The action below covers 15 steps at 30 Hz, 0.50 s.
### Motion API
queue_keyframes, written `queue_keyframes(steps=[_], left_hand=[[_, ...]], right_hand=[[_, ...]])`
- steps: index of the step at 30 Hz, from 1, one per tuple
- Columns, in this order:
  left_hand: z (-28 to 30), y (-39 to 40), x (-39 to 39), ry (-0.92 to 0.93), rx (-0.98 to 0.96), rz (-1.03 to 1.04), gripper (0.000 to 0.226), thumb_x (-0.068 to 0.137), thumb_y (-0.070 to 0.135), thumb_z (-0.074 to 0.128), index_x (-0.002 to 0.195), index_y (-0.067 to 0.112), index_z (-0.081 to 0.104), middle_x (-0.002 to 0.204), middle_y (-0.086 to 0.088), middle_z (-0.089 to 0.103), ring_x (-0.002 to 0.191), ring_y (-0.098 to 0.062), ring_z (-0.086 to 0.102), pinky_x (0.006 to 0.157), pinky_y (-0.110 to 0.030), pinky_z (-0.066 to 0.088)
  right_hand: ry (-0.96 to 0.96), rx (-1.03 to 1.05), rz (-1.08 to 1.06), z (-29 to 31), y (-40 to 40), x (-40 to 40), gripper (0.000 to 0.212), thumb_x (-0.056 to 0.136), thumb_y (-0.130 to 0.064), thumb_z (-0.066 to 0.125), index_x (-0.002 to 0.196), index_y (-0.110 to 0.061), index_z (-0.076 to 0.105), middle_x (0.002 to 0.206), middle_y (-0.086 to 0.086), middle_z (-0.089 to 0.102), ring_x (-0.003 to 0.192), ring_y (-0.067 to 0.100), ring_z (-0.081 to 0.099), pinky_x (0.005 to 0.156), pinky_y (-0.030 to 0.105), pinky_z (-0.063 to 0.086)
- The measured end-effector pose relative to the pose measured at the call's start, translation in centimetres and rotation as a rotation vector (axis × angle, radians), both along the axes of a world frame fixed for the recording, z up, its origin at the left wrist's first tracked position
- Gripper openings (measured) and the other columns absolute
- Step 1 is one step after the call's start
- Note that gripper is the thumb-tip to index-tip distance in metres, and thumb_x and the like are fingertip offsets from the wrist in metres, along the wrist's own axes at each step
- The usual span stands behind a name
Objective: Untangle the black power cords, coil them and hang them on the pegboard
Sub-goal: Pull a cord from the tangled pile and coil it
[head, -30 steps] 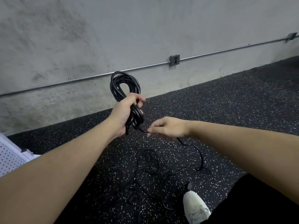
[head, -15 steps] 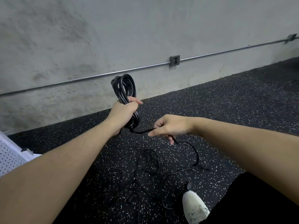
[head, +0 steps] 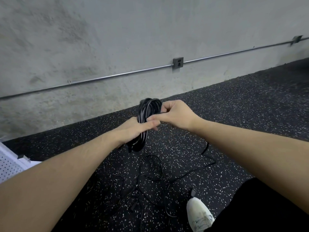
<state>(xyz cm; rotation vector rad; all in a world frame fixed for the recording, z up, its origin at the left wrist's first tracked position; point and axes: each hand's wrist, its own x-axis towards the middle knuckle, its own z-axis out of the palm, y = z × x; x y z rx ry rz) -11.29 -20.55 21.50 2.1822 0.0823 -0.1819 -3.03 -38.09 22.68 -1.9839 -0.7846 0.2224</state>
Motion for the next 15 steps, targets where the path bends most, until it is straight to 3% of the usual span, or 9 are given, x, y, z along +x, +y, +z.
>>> queue_keyframes(steps=[2, 3, 6, 10, 11, 13, 15], left_hand=[[-0.3, 0.0, 0.4, 0.015, 0.02, -0.039, 0.053, 0.07, 0.071, 0.072, 0.089, 0.021, 0.076, 0.076, 0.011, 0.068, 0.079, -0.01, 0.059, 0.082, -0.034, 0.048], [-0.5, 0.1, 0.5, 0.029, 0.047, -0.049, 0.044, 0.07, 0.06, 0.075, 0.087, 0.02, 0.075, 0.077, 0.009, 0.067, 0.079, -0.011, 0.06, 0.078, -0.032, 0.046], [-0.8, 0.8, 0.6, 0.073, 0.094, -0.073, 0.036, 0.057, 0.048, 0.063, 0.077, 0.021, 0.074, 0.078, 0.002, 0.066, 0.08, -0.017, 0.059, 0.079, -0.035, 0.045], [-1.1, 2.1, 0.2, 0.066, 0.032, -0.047, 0.017, 0.064, 0.03, 0.056, 0.067, 0.021, 0.07, 0.072, -0.001, 0.066, 0.077, -0.018, 0.059, 0.082, -0.036, 0.045], [-1.2, 2.2, 0.2, 0.062, 0.007, -0.042, 0.017, 0.064, 0.027, 0.055, 0.068, 0.017, 0.068, 0.072, -0.004, 0.065, 0.076, -0.019, 0.058, 0.082, -0.036, 0.045], [-1.3, 2.0, 0.2, 0.06, -0.027, -0.047, 0.019, 0.063, 0.024, 0.055, 0.072, 0.011, 0.065, 0.074, -0.007, 0.064, 0.077, -0.019, 0.057, 0.083, -0.037, 0.045], [-1.3, 1.5, 0.3, 0.066, -0.041, -0.048, 0.017, 0.063, 0.026, 0.055, 0.07, 0.013, 0.065, 0.08, -0.01, 0.068, 0.08, -0.02, 0.057, 0.087, -0.041, 0.046]], right_hand=[[0.014, -0.025, -0.01, 0.1, 0.1, 0.0, 0.051, 0.069, -0.048, 0.088, 0.063, -0.019, 0.047, 0.05, -0.009, 0.04, 0.049, 0.009, 0.033, 0.052, 0.025, 0.031], [0.051, -0.017, 0.014, 0.3, 0.1, 0.0, 0.048, 0.074, -0.043, 0.087, 0.065, -0.017, 0.048, 0.049, -0.01, 0.039, 0.046, 0.007, 0.032, 0.048, 0.021, 0.03], [0.169, -0.073, 0.16, 1.0, -0.7, -0.2, 0.029, 0.087, -0.035, 0.079, 0.081, -0.012, 0.062, 0.05, -0.009, 0.043, 0.043, 0.006, 0.032, 0.044, 0.017, 0.025], [0.152, -0.11, 0.25, 1.7, -1.6, -0.5, 0.022, 0.097, -0.029, 0.068, 0.107, -0.011, 0.075, 0.056, -0.007, 0.056, 0.046, 0.003, 0.046, 0.051, 0.014, 0.036], [0.067, -0.122, 0.216, 1.7, -1.6, -0.4, 0.022, 0.097, -0.033, 0.067, 0.104, -0.014, 0.075, 0.055, -0.008, 0.058, 0.046, 0.004, 0.049, 0.053, 0.014, 0.04], [-0.183, -0.215, 0.065, 1.3, -1.3, 0.0, 0.035, 0.093, -0.053, 0.065, 0.08, -0.02, 0.069, 0.053, -0.009, 0.055, 0.048, 0.008, 0.049, 0.058, 0.024, 0.046], [-0.319, -0.244, -0.126, 1.1, -0.7, 0.3, 0.058, 0.091, -0.067, 0.057, 0.057, -0.021, 0.046, 0.047, -0.01, 0.043, 0.043, 0.008, 0.038, 0.055, 0.027, 0.04]])
